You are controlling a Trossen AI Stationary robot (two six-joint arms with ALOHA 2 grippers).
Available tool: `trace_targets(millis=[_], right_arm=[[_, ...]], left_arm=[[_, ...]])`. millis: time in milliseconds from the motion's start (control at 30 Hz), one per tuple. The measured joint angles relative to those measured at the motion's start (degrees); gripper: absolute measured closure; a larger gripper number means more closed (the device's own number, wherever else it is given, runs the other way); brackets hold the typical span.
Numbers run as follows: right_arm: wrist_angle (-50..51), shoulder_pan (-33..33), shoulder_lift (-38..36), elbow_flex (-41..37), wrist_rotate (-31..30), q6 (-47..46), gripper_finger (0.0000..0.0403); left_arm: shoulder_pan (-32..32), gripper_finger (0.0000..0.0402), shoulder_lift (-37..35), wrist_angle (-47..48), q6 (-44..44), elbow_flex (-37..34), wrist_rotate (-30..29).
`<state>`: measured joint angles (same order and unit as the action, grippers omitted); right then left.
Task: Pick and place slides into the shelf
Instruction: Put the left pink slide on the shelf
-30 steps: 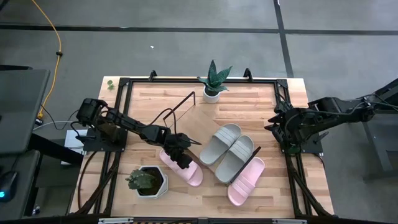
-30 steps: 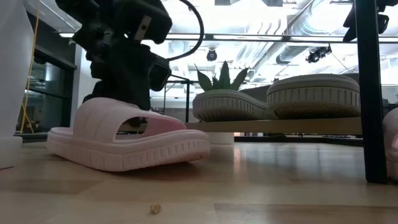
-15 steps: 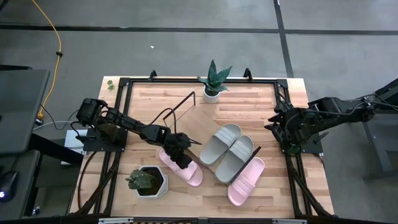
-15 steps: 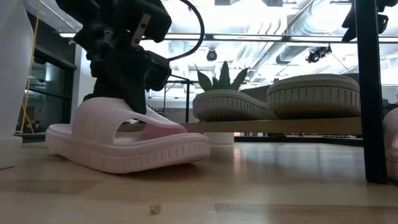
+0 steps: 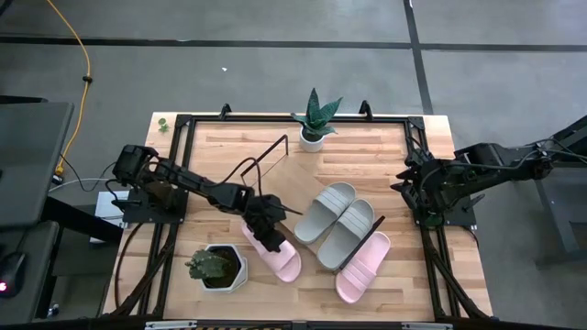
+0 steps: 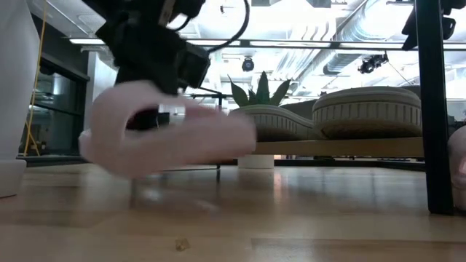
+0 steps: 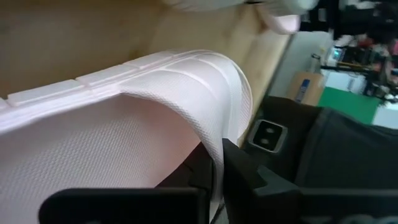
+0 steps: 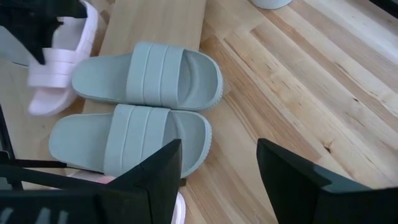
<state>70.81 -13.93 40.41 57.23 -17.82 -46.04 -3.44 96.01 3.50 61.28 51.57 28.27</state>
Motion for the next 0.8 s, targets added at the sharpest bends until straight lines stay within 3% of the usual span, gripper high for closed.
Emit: trace_targets(millis=[200, 400, 567, 800], right_arm=[[0.3, 0.0, 0.0, 0.0, 0.0, 0.0, 0.0203], [0.3, 0.0, 0.0, 0.0, 0.0, 0.3, 0.0203], [0.3, 0.0, 0.0, 0.0, -0.2, 0.4, 0.0203], [-2.2, 0.0, 0.0, 0.0, -1.8, 0.0, 0.0203]], left_arm=[[0.0, 0.0397, 0.0, 6.4, -2.4, 4.5, 0.8], [0.0, 0.0391, 0.0, 20.6, -8.7, 11.5, 0.6], [0.0, 0.0397, 0.0, 34.1, -14.2, 19.3, -2.5], [0.1, 0.0393, 0.0, 43.1, -21.5, 31.9, -7.2]])
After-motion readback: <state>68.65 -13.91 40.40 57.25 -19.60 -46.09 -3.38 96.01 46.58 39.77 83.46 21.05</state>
